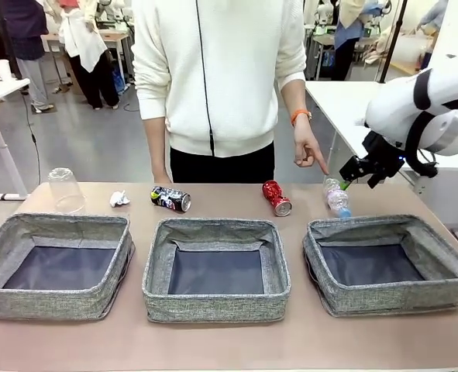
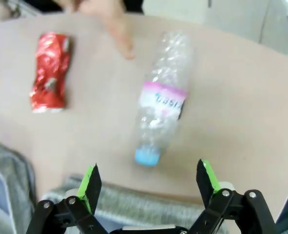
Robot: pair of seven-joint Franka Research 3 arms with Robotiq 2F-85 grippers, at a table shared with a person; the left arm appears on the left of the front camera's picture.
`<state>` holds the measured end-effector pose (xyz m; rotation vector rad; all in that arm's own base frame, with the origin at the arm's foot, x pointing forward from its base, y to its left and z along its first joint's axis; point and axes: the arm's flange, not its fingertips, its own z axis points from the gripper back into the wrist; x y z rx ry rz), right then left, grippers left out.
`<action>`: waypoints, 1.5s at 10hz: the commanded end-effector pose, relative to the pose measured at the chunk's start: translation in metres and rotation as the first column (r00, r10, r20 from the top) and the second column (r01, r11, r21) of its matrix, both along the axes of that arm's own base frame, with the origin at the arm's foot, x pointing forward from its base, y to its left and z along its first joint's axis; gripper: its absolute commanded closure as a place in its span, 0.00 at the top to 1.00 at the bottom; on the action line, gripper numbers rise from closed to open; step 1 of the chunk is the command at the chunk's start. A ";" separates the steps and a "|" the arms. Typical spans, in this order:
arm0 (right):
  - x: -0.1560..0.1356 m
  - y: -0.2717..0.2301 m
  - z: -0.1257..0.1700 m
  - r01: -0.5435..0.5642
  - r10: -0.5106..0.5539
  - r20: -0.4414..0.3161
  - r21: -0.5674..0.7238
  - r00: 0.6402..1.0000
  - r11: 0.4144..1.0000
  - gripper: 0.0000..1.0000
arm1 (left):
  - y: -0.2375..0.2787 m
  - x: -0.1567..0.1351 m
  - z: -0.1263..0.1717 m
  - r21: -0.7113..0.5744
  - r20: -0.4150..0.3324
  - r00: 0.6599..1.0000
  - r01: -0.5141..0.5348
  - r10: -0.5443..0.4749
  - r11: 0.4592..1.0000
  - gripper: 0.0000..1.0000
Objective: Sort the waste into the appropriate baskets.
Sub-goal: Pick up the waste item pointed out by the person.
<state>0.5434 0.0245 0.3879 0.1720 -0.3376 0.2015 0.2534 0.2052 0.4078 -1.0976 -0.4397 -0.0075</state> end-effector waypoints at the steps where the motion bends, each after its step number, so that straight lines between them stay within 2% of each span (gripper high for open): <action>1: 0.018 0.003 -0.021 0.039 -0.039 0.009 0.018 0.999 0.999 1.00 | 0.000 0.000 0.002 -0.008 0.029 1.000 0.003 -0.002 1.000 1.00; 4: 0.033 0.004 -0.051 0.049 -0.052 0.064 0.046 0.997 0.998 1.00 | 0.000 0.000 0.002 -0.008 0.029 1.000 0.003 -0.002 1.000 1.00; 6: 0.039 0.008 -0.070 0.037 -0.040 0.059 0.062 0.997 0.997 1.00 | 0.000 0.000 0.002 -0.008 0.029 1.000 0.003 -0.002 1.000 1.00; 13: 0.037 0.009 -0.080 0.106 -0.106 0.084 0.005 0.991 0.994 1.00 | 0.000 0.000 0.002 -0.008 0.029 1.000 0.003 -0.002 1.000 1.00; 14: 0.037 0.008 -0.080 0.117 -0.115 0.083 -0.020 0.990 0.993 0.43 | 0.000 0.000 0.002 -0.008 0.029 1.000 0.003 -0.002 1.000 1.00; 15: 0.037 0.008 -0.080 0.116 -0.114 0.087 -0.017 0.990 0.993 0.43 | 0.000 0.000 0.002 -0.008 0.029 1.000 0.003 -0.002 1.000 1.00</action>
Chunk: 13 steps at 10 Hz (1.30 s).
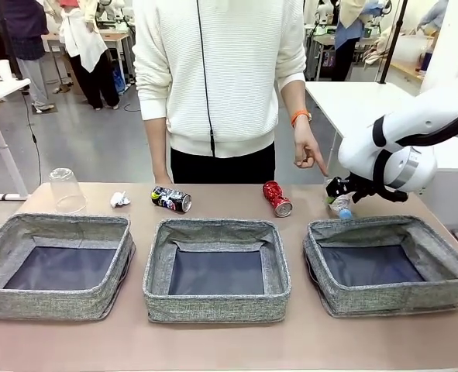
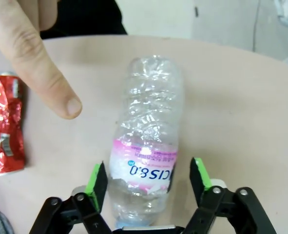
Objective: Sort the waste into the appropriate baskets.
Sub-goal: Pick up the waste item pointed out by the person.
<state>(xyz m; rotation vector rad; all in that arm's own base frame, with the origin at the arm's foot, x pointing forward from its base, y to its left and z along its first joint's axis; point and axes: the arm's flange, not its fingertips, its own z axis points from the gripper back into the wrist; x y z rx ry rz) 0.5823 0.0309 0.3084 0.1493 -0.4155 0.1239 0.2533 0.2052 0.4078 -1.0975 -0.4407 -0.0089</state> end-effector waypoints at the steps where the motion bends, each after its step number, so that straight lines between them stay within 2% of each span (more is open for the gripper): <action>1: -0.002 0.002 -0.002 0.031 -0.031 0.011 -0.030 0.999 0.999 0.00 | 0.000 0.000 0.002 -0.008 0.027 1.000 0.002 -0.002 1.000 1.00; 3: -0.003 0.003 -0.006 0.033 -0.033 0.006 -0.047 0.999 0.998 0.00 | 0.000 0.000 0.002 -0.008 0.027 1.000 0.002 -0.002 1.000 1.00; 4: -0.003 0.001 -0.006 0.042 -0.043 -0.011 -0.026 0.999 0.999 0.16 | 0.000 0.000 0.002 -0.008 0.027 1.000 0.002 -0.002 1.000 1.00; 10: -0.007 -0.011 0.004 0.083 -0.083 -0.012 -0.006 0.996 0.997 0.16 | 0.000 0.000 0.002 -0.008 0.027 1.000 0.002 -0.002 1.000 1.00; 11: -0.011 -0.015 0.014 0.088 -0.088 0.004 0.024 0.996 0.996 0.16 | 0.000 0.000 0.002 -0.008 0.027 1.000 0.002 -0.002 1.000 1.00; 12: -0.027 -0.020 0.042 0.130 -0.126 0.064 -0.051 0.990 0.990 0.16 | 0.000 0.000 0.002 -0.008 0.027 1.000 0.002 -0.002 1.000 1.00; 13: -0.054 -0.025 0.092 0.155 -0.146 0.119 -0.074 0.982 0.985 0.16 | 0.000 0.000 0.002 -0.008 0.027 1.000 0.002 -0.002 1.000 1.00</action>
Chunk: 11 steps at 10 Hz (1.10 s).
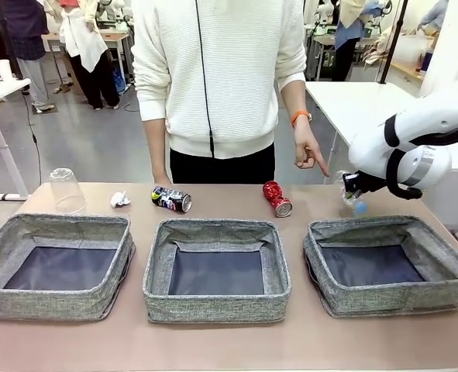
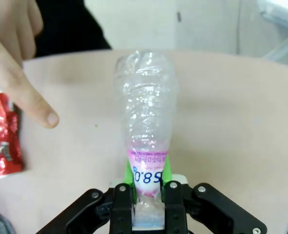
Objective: Sort the waste into the appropriate baskets.
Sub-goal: Pick up the waste item pointed out by the person.
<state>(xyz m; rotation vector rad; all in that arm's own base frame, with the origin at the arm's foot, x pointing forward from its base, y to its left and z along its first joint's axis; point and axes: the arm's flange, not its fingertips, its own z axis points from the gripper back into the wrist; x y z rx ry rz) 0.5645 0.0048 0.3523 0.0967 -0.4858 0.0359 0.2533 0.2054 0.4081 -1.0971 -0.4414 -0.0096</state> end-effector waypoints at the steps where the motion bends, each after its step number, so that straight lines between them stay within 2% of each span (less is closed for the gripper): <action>1: -0.075 -0.004 0.115 0.106 -0.097 0.080 -0.127 0.992 0.986 0.16 | -0.001 0.000 0.001 -0.008 0.026 1.000 0.002 -0.002 1.000 1.00; 2: -0.113 0.003 0.168 0.089 -0.080 0.074 -0.134 0.994 0.987 0.16 | -0.001 0.000 0.001 -0.008 0.026 1.000 0.002 -0.002 1.000 1.00; 3: -0.150 0.026 0.203 0.094 -0.094 0.000 -0.087 0.996 0.992 0.16 | -0.001 0.000 0.001 -0.008 0.026 1.000 0.002 -0.002 1.000 1.00; 4: -0.187 0.056 0.215 0.067 -0.075 -0.126 -0.067 0.989 0.996 0.16 | -0.001 0.000 0.001 -0.008 0.026 1.000 0.002 -0.002 1.000 1.00; 5: -0.218 0.083 0.213 -0.018 0.000 -0.128 -0.146 0.992 0.989 0.16 | -0.001 0.000 0.001 -0.008 0.026 1.000 0.002 -0.002 1.000 1.00; 6: -0.232 0.092 0.206 -0.074 0.050 -0.132 -0.187 0.990 0.980 0.16 | -0.001 0.000 0.001 -0.008 0.026 1.000 0.002 -0.002 1.000 1.00; 7: -0.233 0.091 0.201 -0.078 0.055 -0.117 -0.196 0.992 0.978 0.16 | -0.001 0.000 0.001 -0.008 0.026 1.000 0.002 -0.002 1.000 1.00; 8: -0.231 0.077 0.213 -0.018 0.000 -0.100 -0.178 0.995 0.984 0.16 | -0.001 0.000 0.001 -0.008 0.026 1.000 0.002 -0.002 1.000 1.00; 11: -0.231 0.077 0.213 -0.018 0.000 -0.100 -0.178 0.995 0.984 0.16 | -0.001 0.000 0.001 -0.008 0.026 1.000 0.002 -0.002 1.000 1.00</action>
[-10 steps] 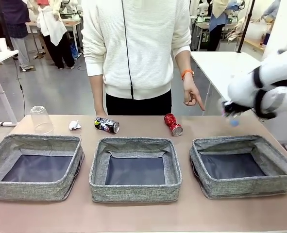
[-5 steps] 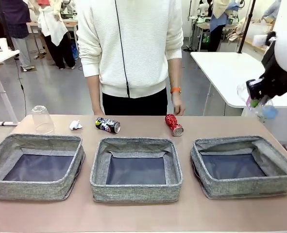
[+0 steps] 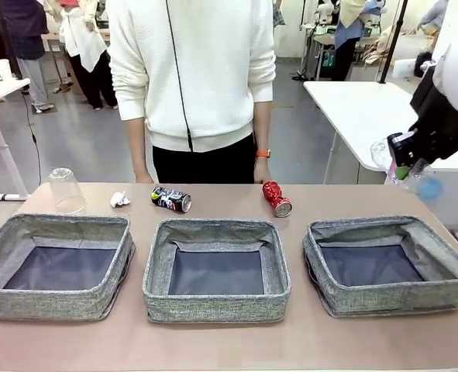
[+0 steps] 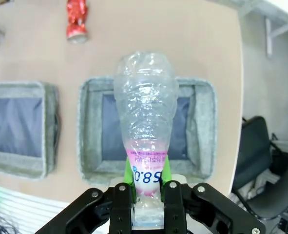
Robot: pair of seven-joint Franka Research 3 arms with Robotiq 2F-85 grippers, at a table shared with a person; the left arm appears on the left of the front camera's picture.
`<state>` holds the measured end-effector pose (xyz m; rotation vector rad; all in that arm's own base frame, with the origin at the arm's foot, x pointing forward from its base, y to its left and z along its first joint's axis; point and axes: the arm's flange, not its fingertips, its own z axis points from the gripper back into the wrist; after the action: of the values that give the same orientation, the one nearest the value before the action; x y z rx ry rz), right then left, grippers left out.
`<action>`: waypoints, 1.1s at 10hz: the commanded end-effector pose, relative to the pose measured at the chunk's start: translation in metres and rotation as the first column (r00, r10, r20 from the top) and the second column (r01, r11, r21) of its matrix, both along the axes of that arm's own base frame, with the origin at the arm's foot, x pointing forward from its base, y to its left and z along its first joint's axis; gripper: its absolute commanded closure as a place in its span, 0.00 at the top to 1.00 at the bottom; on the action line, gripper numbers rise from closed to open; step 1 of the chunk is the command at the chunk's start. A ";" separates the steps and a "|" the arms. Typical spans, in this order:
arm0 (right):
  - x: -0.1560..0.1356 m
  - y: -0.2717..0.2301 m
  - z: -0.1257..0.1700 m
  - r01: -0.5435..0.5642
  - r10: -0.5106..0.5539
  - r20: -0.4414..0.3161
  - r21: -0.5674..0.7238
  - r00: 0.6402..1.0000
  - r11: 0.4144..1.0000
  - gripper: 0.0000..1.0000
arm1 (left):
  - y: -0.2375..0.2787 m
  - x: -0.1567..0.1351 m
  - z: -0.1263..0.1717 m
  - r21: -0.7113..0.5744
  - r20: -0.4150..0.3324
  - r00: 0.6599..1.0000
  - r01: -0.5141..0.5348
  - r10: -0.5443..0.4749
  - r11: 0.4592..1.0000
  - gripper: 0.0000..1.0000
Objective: Sort the waste into the appropriate baskets.
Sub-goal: Pick up the waste item pointed out by the person.
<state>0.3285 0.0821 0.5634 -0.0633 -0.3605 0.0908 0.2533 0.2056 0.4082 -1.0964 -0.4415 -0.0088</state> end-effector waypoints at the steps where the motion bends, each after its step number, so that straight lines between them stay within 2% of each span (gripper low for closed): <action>1: 0.005 0.000 0.002 0.009 -0.009 0.021 -0.009 1.000 1.000 0.16 | -0.001 0.001 0.001 -0.009 0.027 1.000 0.003 -0.002 1.000 1.00; 2: 0.000 0.000 0.000 0.000 0.000 0.000 0.000 1.000 1.000 0.22 | -0.001 0.001 0.001 -0.009 0.027 1.000 0.003 -0.002 1.000 1.00; 3: 0.009 0.025 0.008 0.064 -0.066 -0.084 -0.029 0.994 0.998 0.22 | -0.001 0.001 0.001 -0.009 0.027 1.000 0.003 -0.002 1.000 1.00; 4: 0.014 0.065 0.032 0.102 -0.102 -0.018 -0.012 0.995 0.995 0.22 | -0.001 0.001 0.001 -0.009 0.027 1.000 0.003 -0.002 1.000 1.00; 5: 0.012 0.114 0.067 0.067 -0.067 0.020 -0.037 0.998 0.997 0.22 | -0.001 0.001 0.001 -0.009 0.027 1.000 0.003 -0.002 1.000 1.00; 6: 0.011 0.175 0.112 0.106 -0.107 -0.089 -0.017 0.990 0.994 0.22 | -0.001 0.001 0.001 -0.009 0.027 1.000 0.003 -0.002 1.000 1.00; 7: 0.010 0.215 0.134 0.078 -0.078 -0.097 -0.001 0.992 0.997 0.22 | -0.001 0.001 0.001 -0.009 0.027 1.000 0.003 -0.002 1.000 1.00; 9: 0.009 0.311 0.171 -0.050 0.069 -0.204 0.097 0.977 0.994 0.22 | -0.001 0.001 0.001 -0.009 0.027 1.000 0.003 -0.002 1.000 1.00; 10: 0.006 0.354 0.188 -0.105 0.128 -0.254 0.103 0.959 0.989 0.22 | -0.001 0.001 0.001 -0.009 0.027 1.000 0.003 -0.002 1.000 1.00; 11: 0.005 0.392 0.201 -0.075 0.087 -0.307 0.052 0.948 0.996 0.22 | -0.001 0.001 0.001 -0.009 0.027 1.000 0.003 -0.002 1.000 1.00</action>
<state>0.3161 0.4195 0.7247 0.0802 -0.1209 0.1980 0.2533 0.2052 0.4083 -1.0958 -0.4408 -0.0094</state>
